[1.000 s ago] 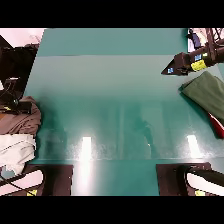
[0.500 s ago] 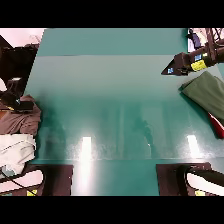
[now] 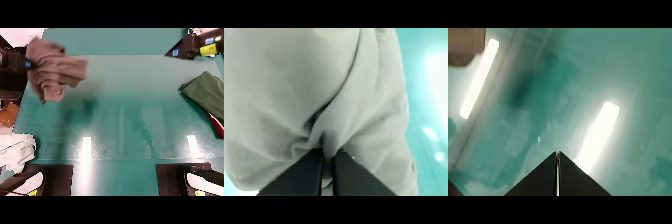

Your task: Fold the shirts.

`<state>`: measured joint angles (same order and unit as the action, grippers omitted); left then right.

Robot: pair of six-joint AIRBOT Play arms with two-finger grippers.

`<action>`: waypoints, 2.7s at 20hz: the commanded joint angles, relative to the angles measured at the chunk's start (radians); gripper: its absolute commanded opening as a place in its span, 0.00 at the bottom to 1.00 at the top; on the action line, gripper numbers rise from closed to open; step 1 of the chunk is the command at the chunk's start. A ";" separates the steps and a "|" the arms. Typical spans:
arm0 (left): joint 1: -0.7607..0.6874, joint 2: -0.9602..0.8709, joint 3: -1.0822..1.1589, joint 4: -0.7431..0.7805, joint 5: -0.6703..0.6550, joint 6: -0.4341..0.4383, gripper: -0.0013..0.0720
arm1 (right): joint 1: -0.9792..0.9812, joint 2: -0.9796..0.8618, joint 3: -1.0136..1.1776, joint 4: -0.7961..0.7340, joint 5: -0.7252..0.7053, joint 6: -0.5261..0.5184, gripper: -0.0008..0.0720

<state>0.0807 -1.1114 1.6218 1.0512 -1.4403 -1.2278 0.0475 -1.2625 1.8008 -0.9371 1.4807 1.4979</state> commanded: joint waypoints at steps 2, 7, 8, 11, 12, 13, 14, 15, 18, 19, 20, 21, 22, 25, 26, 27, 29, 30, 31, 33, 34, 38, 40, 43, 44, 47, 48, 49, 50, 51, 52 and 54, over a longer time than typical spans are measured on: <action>-0.248 0.029 0.148 -0.141 0.027 0.074 0.05 | 0.000 0.000 0.111 -0.002 -0.057 0.000 0.04; -0.441 -0.133 0.145 -0.079 0.034 0.084 0.05 | 0.000 0.001 0.131 0.001 -0.037 0.000 0.04; -0.465 -0.187 0.145 -0.078 0.010 0.084 0.05 | 0.001 0.001 0.130 0.001 -0.026 0.000 0.04; -0.509 -0.363 0.145 -0.077 -0.004 0.084 0.06 | 0.000 0.001 0.130 0.000 0.018 0.000 0.04; -0.509 -0.415 0.145 -0.077 0.009 0.074 0.20 | 0.000 0.001 0.130 0.000 0.030 0.000 0.04; -0.509 -0.452 0.145 -0.075 0.021 0.031 0.51 | 0.000 0.001 0.130 0.000 0.039 0.001 0.04; -0.504 -0.477 0.145 -0.073 0.024 -0.008 0.69 | 0.000 0.001 0.130 0.000 0.042 0.000 0.04; -0.492 -0.487 0.145 -0.063 0.007 -0.023 0.70 | 0.000 0.000 0.130 0.000 0.041 0.000 0.04; -0.414 -0.457 0.141 -0.060 -0.074 -0.041 0.70 | 0.000 0.000 0.130 -0.001 0.042 0.000 0.04; -0.389 -0.436 0.113 -0.066 -0.095 -0.058 0.70 | 0.000 0.000 0.130 -0.001 0.042 0.000 0.04; -0.373 -0.407 0.056 -0.074 -0.098 -0.057 0.70 | 0.000 0.000 0.130 -0.001 0.041 0.000 0.04; -0.371 -0.366 -0.033 -0.072 -0.093 -0.055 0.70 | 0.000 0.000 0.130 -0.001 0.041 0.000 0.04; -0.373 -0.323 -0.147 -0.076 -0.072 -0.049 0.70 | 0.000 0.000 0.130 -0.001 0.039 0.000 0.04; -0.374 -0.199 -0.533 -0.177 0.102 -0.020 0.70 | 0.000 0.000 0.130 -0.003 0.037 0.000 0.04; -0.374 -0.167 -0.657 -0.254 0.181 -0.020 0.70 | 0.000 0.000 0.130 -0.009 0.037 0.000 0.04; -0.374 -0.151 -0.756 -0.343 0.247 -0.006 0.70 | 0.000 0.000 0.130 -0.008 0.037 0.000 0.04; -0.374 -0.149 -0.904 -0.510 0.349 0.078 0.70 | 0.000 -0.002 0.130 -0.008 0.038 0.000 0.04; -0.374 -0.149 -0.958 -0.583 0.395 0.113 0.70 | 0.000 -0.002 0.130 -0.008 0.038 0.000 0.04; -0.374 -0.149 -0.991 -0.640 0.436 0.150 0.70 | 0.000 -0.002 0.130 -0.008 0.037 0.000 0.04; -0.374 -0.149 -1.019 -0.718 0.494 0.212 0.70 | 0.000 -0.003 0.130 -0.008 0.037 0.000 0.04; -0.374 -0.150 -1.018 -0.738 0.509 0.221 0.70 | 0.000 -0.002 0.130 -0.008 0.037 0.000 0.04; -0.374 -0.150 -1.018 -0.750 0.564 0.240 0.70 | 0.000 -0.002 0.130 -0.008 0.037 0.000 0.04; -0.416 -0.150 -1.018 -0.752 0.592 0.239 0.70 | 0.000 -0.002 0.130 -0.006 0.038 0.001 0.04; -0.523 -0.177 -1.016 -0.753 0.673 0.231 0.70 | 0.009 -0.002 0.130 -0.006 0.039 0.001 0.04; -0.546 -0.196 -1.015 -0.753 0.682 0.219 0.70 | 0.011 -0.002 0.130 -0.006 0.043 0.001 0.04; -0.563 -0.231 -1.015 -0.784 0.692 0.203 0.70 | 0.034 -0.002 0.130 -0.007 0.066 0.001 0.04; -0.562 -0.230 -1.014 -0.807 0.708 0.203 0.70 | 0.034 -0.002 0.130 -0.006 0.070 0.001 0.04; -0.562 -0.230 -1.007 -0.823 0.715 0.206 0.70 | 0.042 -0.002 0.130 -0.006 0.075 0.001 0.04; -0.562 -0.230 -0.994 -0.823 0.709 0.208 0.50 | 0.047 -0.002 0.130 -0.009 0.079 0.001 0.04; -0.562 -0.230 -0.975 -0.821 0.692 0.216 0.15 | 0.046 -0.002 0.130 -0.008 0.089 0.001 0.04; -0.562 -0.230 -0.952 -0.818 0.673 0.227 0.06 | 0.046 -0.002 0.129 -0.009 0.106 0.001 0.04; -0.536 -0.230 -0.890 -0.793 0.592 0.233 0.05 | 0.046 0.008 0.093 -0.009 0.129 0.001 0.04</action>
<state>-0.4709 -1.3392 0.6735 0.2485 -0.7769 -1.0100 0.0898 -1.2621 1.9182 -0.9447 1.5745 1.4986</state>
